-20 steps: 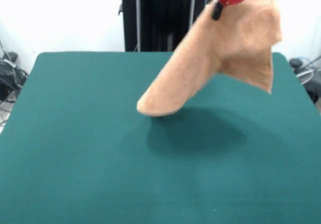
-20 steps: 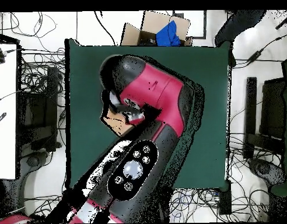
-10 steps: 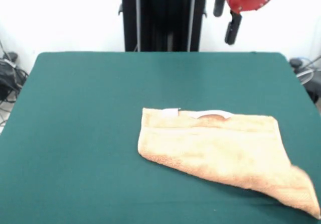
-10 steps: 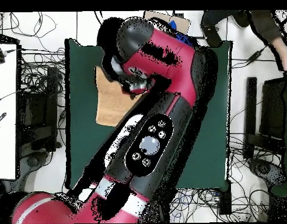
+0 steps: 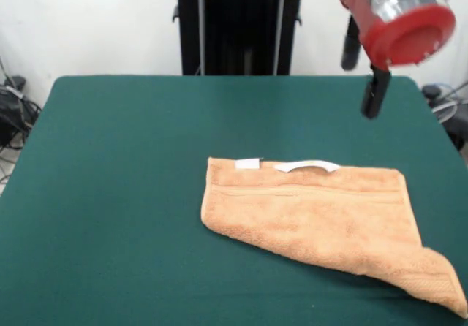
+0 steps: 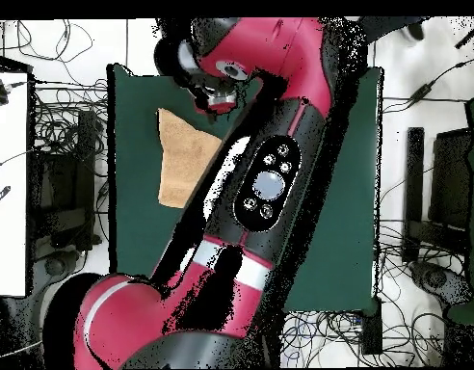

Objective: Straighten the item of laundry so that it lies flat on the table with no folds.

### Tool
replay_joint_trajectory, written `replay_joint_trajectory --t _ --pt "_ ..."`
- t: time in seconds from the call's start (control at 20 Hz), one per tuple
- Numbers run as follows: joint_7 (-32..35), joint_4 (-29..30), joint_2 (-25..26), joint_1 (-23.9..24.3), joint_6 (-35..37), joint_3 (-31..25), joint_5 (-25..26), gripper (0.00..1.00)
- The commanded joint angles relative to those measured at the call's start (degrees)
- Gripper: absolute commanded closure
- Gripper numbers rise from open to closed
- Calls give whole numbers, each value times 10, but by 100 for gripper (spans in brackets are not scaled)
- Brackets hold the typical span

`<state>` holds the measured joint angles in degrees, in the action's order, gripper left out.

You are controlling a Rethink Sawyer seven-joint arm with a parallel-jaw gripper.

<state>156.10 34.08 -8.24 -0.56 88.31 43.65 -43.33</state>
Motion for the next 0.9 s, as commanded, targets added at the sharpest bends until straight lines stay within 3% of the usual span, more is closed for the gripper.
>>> replay_joint_trajectory --t 0.05,0.4,0.9 --pt "98 34 38 -8 -67 -66 8 0" --pt "37 115 44 -17 -187 -112 20 0" --pt "75 122 69 -31 -261 -139 14 0"
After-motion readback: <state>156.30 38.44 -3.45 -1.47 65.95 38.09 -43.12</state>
